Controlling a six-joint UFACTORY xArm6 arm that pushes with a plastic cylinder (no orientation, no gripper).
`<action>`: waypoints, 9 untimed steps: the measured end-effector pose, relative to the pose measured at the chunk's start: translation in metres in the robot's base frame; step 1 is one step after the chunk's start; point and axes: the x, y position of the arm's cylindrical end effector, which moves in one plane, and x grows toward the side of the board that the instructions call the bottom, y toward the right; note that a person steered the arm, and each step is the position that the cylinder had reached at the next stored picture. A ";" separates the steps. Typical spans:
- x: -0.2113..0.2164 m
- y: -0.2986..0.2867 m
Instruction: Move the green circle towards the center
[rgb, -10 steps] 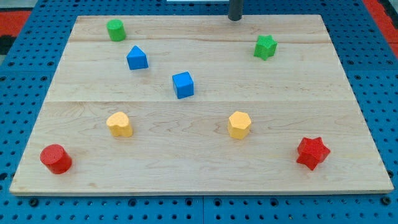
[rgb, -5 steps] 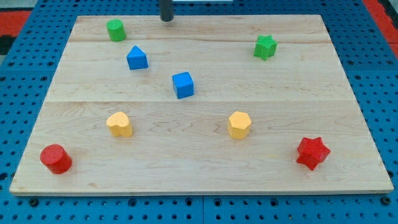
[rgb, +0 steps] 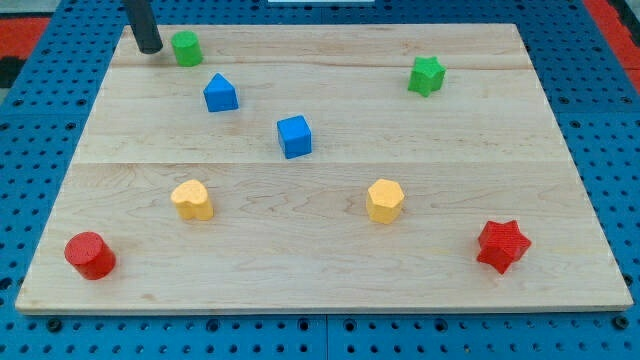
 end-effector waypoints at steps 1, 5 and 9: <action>0.001 0.043; 0.006 0.178; 0.043 0.231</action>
